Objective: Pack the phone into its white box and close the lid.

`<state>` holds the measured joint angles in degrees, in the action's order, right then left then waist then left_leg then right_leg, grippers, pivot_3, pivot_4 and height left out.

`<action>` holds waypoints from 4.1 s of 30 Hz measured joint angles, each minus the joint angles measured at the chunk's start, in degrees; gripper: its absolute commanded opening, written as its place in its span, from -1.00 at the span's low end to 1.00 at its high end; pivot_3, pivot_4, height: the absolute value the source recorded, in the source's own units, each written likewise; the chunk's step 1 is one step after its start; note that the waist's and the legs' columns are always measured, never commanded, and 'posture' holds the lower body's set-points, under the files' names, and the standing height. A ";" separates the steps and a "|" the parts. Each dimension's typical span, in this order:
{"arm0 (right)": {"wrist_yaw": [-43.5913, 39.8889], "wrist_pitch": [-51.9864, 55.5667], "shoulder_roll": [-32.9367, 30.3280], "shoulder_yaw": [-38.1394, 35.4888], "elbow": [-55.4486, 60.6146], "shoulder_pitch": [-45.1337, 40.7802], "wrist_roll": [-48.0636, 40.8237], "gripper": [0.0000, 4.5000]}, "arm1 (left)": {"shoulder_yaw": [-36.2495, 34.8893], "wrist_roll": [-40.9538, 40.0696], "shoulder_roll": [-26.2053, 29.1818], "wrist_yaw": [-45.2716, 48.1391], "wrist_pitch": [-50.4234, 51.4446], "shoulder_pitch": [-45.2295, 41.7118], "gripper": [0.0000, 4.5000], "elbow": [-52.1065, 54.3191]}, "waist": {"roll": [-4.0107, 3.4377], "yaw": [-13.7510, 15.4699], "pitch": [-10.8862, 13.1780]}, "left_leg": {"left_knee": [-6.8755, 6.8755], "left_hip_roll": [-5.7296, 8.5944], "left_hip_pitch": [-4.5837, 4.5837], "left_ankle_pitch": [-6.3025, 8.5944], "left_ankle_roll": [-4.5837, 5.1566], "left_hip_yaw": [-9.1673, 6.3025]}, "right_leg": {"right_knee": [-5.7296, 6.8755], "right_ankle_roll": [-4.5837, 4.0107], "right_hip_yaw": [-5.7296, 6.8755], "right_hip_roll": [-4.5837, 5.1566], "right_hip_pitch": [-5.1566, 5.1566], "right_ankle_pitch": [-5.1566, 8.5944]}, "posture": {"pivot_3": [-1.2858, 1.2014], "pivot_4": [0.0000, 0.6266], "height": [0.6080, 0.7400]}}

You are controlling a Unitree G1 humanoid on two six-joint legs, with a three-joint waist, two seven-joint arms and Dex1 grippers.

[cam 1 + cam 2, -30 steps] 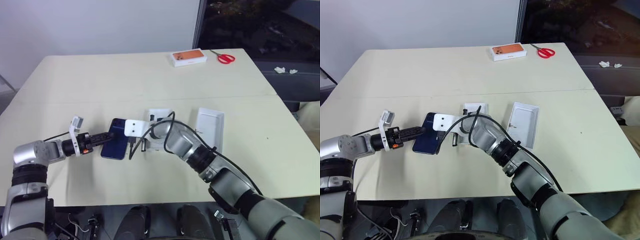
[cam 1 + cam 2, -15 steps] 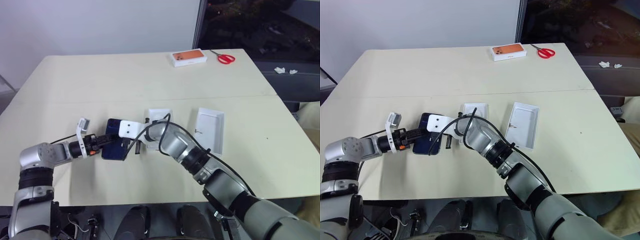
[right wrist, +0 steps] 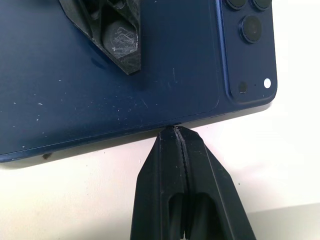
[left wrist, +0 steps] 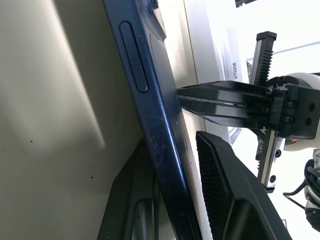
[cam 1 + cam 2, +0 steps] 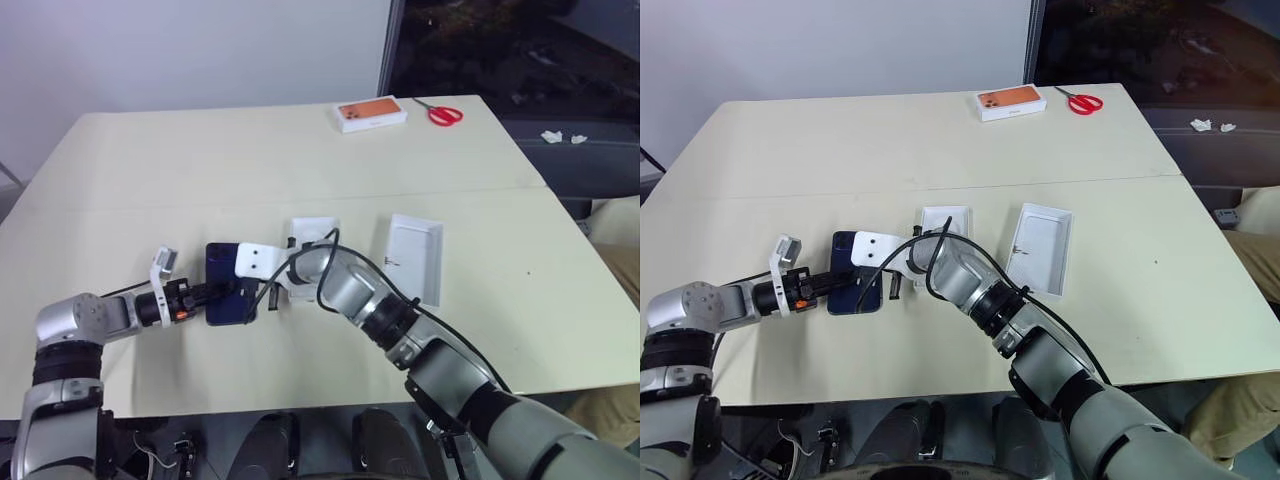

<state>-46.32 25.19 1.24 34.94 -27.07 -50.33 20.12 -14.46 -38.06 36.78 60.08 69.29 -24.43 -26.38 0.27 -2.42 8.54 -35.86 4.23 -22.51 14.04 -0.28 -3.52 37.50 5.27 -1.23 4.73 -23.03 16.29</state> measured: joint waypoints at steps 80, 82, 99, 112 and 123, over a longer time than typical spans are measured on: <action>-18.72 -0.35 -20.06 -2.11 23.75 12.75 -18.59 -0.34 | -20.32 -16.26 -3.05 -15.11 20.69 -2.79 -1.00 2.36 | 0.58 -0.22 0.31 | -0.13 -0.20 -0.84 -0.16 -0.25 -0.05 | 0.03 0.01 0.13 -0.10 -0.55 -0.01 | 0.03 -0.52 1.00; -18.37 -1.05 -19.25 -2.05 22.49 12.37 -18.24 -0.34 | -20.31 -16.29 -3.05 -15.18 20.72 -2.79 -1.00 2.36 | 0.60 -0.20 0.30 | -0.15 -0.20 -0.84 -0.18 -0.29 -0.05 | 0.03 0.01 0.13 -0.10 -0.54 -0.01 | 0.03 -0.52 1.00; -14.15 2.08 -14.57 -2.58 18.09 10.74 -18.16 0.25 | -19.93 -16.35 -3.04 -15.06 19.76 -2.64 -1.00 2.27 | 0.64 -0.04 0.28 | -0.16 -0.19 -0.83 -0.18 -0.30 -0.05 | 0.07 0.01 0.13 -0.09 -0.55 -0.02 | 0.03 -0.52 1.00; -15.11 10.72 -22.77 -9.60 30.38 10.63 -22.98 0.68 | -17.61 -16.33 -4.39 -14.91 18.77 -3.54 -1.00 2.37 | 0.75 0.44 0.36 | -0.22 -0.12 -0.91 -0.15 -0.23 -0.06 | 0.05 0.01 0.15 -0.02 -0.54 -0.02 | 0.03 -0.52 1.00; -14.32 11.06 -30.06 -14.33 29.68 11.99 -23.65 0.68 | -13.31 -15.90 -12.06 -21.07 17.82 -5.96 -1.00 5.17 | 0.80 1.40 0.39 | -0.24 -0.13 -0.91 -0.14 -0.21 -0.06 | 0.02 0.01 0.15 -0.02 -0.53 -0.02 | 0.03 -0.52 1.00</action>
<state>-60.64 36.25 -28.82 20.61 2.61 -38.33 -3.53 -27.78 -53.96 24.72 39.01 87.10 -30.39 -21.21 1.07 -1.03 8.93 -36.10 4.09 -23.42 13.90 -0.49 -3.58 37.53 5.28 -1.08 4.71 -23.56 16.27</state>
